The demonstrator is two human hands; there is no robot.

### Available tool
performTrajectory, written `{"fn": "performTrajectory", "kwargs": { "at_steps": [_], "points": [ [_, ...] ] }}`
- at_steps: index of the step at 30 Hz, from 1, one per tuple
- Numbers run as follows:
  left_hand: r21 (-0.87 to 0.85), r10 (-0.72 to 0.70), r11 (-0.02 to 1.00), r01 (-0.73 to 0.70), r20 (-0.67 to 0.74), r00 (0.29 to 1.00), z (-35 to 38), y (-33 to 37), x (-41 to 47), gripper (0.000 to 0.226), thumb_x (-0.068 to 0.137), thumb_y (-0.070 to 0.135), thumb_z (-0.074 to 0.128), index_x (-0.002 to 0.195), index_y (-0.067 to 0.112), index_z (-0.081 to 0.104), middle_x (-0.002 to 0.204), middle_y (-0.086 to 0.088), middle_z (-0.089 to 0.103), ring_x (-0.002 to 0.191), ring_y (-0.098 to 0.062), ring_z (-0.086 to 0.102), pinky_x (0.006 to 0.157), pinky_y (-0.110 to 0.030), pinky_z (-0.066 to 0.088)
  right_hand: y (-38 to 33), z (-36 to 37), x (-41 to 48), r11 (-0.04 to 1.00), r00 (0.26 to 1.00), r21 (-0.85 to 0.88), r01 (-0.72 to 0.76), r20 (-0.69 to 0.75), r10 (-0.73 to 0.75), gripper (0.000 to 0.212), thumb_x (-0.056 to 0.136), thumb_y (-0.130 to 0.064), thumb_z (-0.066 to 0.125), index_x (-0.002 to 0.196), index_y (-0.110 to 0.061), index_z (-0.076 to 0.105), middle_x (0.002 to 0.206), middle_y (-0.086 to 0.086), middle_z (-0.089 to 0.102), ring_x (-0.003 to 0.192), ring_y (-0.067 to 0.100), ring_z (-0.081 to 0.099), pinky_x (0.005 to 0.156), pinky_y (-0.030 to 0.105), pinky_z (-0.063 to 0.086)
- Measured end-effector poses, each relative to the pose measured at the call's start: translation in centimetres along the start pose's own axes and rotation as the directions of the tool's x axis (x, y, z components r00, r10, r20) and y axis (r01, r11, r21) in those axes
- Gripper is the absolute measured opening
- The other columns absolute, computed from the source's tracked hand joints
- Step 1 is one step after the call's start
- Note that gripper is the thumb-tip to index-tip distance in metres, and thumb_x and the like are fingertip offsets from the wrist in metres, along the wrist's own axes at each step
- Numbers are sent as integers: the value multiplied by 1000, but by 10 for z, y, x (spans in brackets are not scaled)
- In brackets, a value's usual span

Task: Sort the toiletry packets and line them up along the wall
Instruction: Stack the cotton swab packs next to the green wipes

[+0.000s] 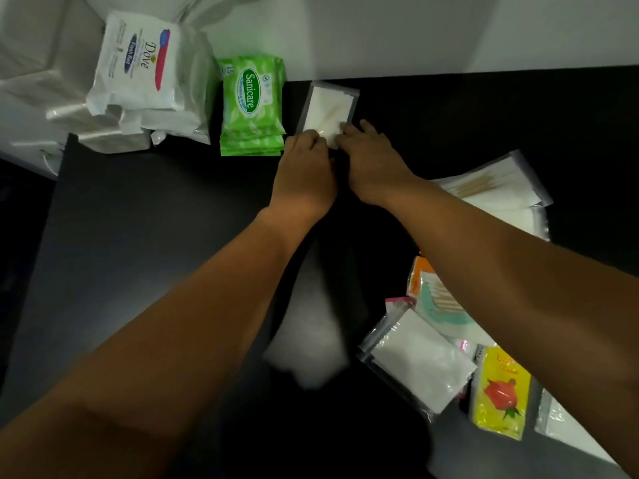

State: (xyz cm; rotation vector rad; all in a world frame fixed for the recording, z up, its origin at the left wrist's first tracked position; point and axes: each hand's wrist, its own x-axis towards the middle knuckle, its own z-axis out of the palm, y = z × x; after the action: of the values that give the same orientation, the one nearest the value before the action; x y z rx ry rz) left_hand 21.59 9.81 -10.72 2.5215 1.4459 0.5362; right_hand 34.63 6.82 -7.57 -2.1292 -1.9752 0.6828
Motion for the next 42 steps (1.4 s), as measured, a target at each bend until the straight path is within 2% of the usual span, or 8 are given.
{"fn": "performTrajectory", "kwargs": {
  "at_steps": [12,19,23,26,29,32,35,42],
  "points": [
    [1,12,1000,-12,94,996,-15,-3,16,28,93,10,46,110,-5,62,113,-23,61,104,-42,52,93,-41,37,5,-4,39,999,999,-13,41,30,-41,52,97,-15,54,147,-14,39,162,5,24,150,31,17,120,55,16],
    [-212,-13,977,30,79,997,-44,18,-9,27,93,11,47,109,-2,64,107,-21,65,99,-36,60,83,-40,47,-5,-30,-20,981,992,190,38,-129,-13,41,98,-10,48,139,-11,50,144,9,48,130,24,48,107,27,33],
    [-318,-24,947,38,46,999,-59,41,-51,32,90,13,53,117,5,68,109,-14,71,98,-25,67,90,-28,48,-5,-34,-74,967,972,254,20,-232,40,34,96,-10,47,127,-13,62,127,9,64,116,24,59,102,33,44],
    [-367,-67,922,126,168,983,-61,62,-92,26,91,11,61,115,9,70,103,-7,73,84,-10,65,84,-15,48,3,-28,-119,962,954,262,72,-301,11,31,92,-8,53,120,-11,67,117,8,69,107,23,64,95,27,47],
    [-372,-88,904,211,321,943,-60,79,-130,29,89,23,71,117,15,69,105,0,69,82,-3,60,80,-11,49,13,-24,-162,956,965,288,55,-260,23,25,89,-10,61,113,-12,69,103,5,69,89,15,61,82,20,45],
    [-393,-55,882,261,464,884,-62,88,-158,58,75,47,81,125,23,64,111,9,61,90,-2,58,76,-12,47,25,-19,-197,968,985,250,22,-173,22,20,88,-15,66,108,-13,69,101,4,67,85,14,57,77,24,44],
    [-332,-15,917,221,525,851,-59,92,-176,81,61,53,88,132,26,59,117,9,57,102,-8,53,88,-24,49,37,-12,-222,977,996,214,-3,-84,21,18,86,-15,67,105,-14,68,102,5,67,88,20,61,78,28,47],
    [-228,-46,955,190,518,854,-53,104,-181,60,69,46,86,121,29,62,102,14,60,96,-10,53,84,-31,48,41,-1,-248,983,999,186,4,49,-13,39,87,-22,69,125,-17,61,117,3,63,106,21,57,91,36,50]
  ]
}}
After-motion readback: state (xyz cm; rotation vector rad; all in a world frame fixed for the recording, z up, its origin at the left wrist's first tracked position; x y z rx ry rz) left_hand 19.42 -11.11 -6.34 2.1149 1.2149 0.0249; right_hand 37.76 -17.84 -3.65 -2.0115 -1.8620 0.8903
